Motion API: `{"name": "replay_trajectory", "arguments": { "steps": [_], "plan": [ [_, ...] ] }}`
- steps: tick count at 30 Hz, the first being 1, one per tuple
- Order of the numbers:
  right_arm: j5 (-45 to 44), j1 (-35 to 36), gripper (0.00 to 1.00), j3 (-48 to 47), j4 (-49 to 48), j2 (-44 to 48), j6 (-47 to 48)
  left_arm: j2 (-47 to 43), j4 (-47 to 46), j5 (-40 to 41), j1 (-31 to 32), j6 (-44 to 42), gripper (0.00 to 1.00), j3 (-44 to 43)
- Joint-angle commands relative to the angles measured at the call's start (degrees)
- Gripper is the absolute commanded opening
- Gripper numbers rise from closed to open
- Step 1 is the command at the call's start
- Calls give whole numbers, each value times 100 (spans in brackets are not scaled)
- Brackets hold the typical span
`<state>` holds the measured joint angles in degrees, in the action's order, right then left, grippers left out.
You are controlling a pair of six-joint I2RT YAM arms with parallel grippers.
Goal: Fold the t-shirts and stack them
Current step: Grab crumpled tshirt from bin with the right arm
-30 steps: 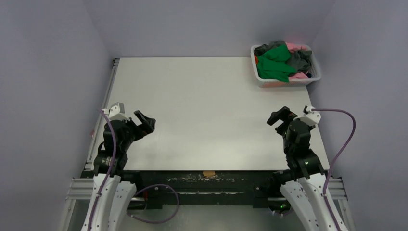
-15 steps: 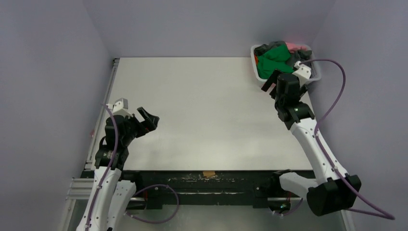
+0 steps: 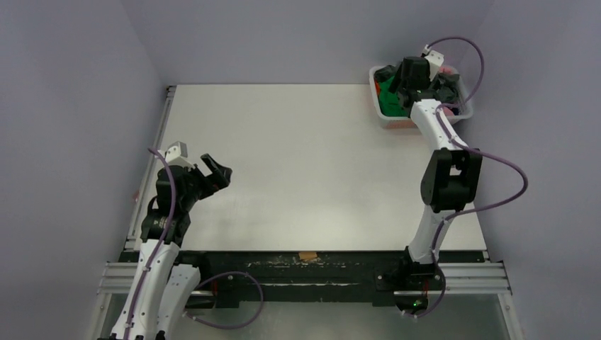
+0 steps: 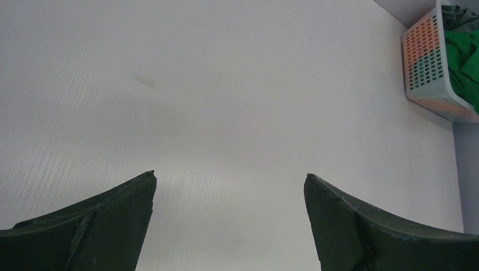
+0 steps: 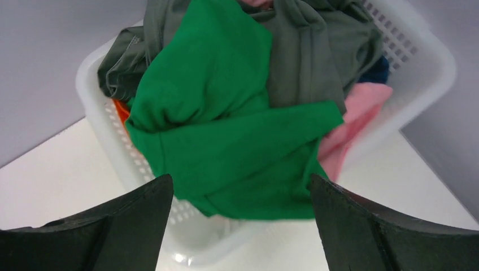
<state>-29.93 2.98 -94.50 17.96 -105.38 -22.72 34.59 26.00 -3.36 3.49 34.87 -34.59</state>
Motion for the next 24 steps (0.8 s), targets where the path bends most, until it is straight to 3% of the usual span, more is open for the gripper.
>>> {"name": "replay_trajectory", "arguments": {
  "steps": [1, 6, 9, 10, 15, 20, 24],
  "plan": [
    [255, -57, 88, -1316, 46, -1107, 407, 123, -297, 102, -15, -7, 100, -92],
    [340, -59, 85, -1962, 151, -2118, 311, 285, -256, 227, -15, -7, 100, -125],
    [337, -61, 78, -1922, -8, -2344, 268, 341, -258, 246, -15, 0, 100, -144],
    [312, -61, 71, -1911, -59, -2400, 271, 353, -260, 246, -15, 2, 100, -145],
    [282, -57, 0, -2023, -165, -2310, 361, 369, -253, 236, -15, 2, 100, -153],
    [227, -50, 0, -2125, -179, -1507, 493, 242, -193, 235, -15, 12, 100, -146],
    [689, 24, 0, -2251, -75, -709, 489, 63, -160, 183, -15, 20, 100, -104]
  ]
}}
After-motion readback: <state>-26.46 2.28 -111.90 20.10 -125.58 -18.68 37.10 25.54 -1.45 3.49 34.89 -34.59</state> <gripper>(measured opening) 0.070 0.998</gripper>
